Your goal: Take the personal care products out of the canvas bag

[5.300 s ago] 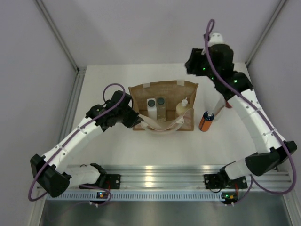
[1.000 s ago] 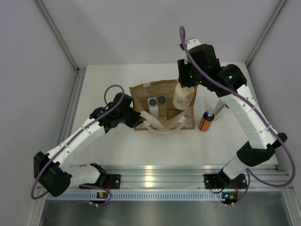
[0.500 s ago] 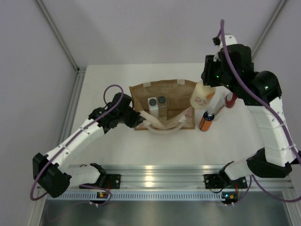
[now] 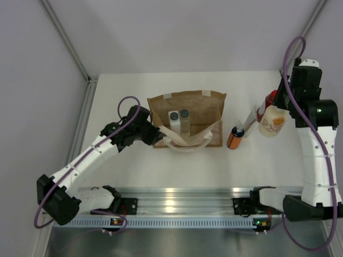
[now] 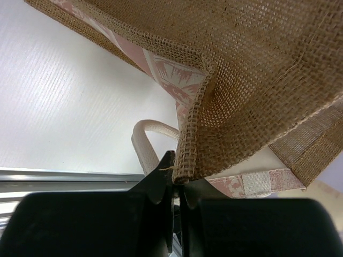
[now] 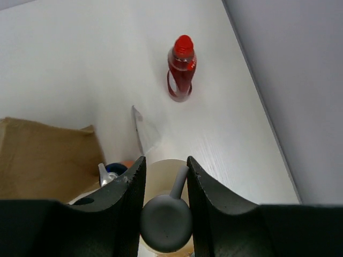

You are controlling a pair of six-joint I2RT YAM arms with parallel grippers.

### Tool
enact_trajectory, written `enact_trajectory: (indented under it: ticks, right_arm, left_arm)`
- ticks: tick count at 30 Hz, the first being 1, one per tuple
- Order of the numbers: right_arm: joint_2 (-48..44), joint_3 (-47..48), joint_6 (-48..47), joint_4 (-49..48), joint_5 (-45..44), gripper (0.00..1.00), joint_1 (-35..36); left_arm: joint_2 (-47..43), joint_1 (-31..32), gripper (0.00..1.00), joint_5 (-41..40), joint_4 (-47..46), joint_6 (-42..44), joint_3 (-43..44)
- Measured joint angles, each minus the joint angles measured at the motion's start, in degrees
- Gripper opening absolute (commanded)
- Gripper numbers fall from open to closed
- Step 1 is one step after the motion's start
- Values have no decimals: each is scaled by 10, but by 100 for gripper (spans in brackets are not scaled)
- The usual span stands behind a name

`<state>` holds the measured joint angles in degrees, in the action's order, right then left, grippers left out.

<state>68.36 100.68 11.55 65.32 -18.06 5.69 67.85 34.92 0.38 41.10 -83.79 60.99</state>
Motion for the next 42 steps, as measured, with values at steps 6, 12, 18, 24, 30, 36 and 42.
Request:
enact_trajectory:
  ticks: [6, 12, 18, 24, 30, 36, 42]
  right_arm:
    - [-3, -97, -4, -104, 9, 0, -72]
    - [-26, -268, -4, -274, 21, 0, -138]
    - [-27, -402, -17, -411, 47, 0, -188]
    - [-21, -469, -30, -489, 69, 0, -191]
    - [-23, -544, -30, -580, 82, 0, -193]
    - [-23, -591, -33, -633, 94, 38, -193]
    - [-38, -593, -33, -635, 101, 99, -194]
  left_arm:
    - [-2, 0, 0, 3, 0, 0, 0]
    - [-14, -1, 0, 5, 0, 0, 0]
    - [-26, -3, 0, 5, -2, 4, 0]
    - [-28, -3, 0, 5, -4, 11, 0]
    - [-27, -3, 0, 8, -4, 15, 0]
    - [-22, -3, 0, 12, -5, 21, 0]
    - [-12, -4, 0, 17, -5, 28, 2]
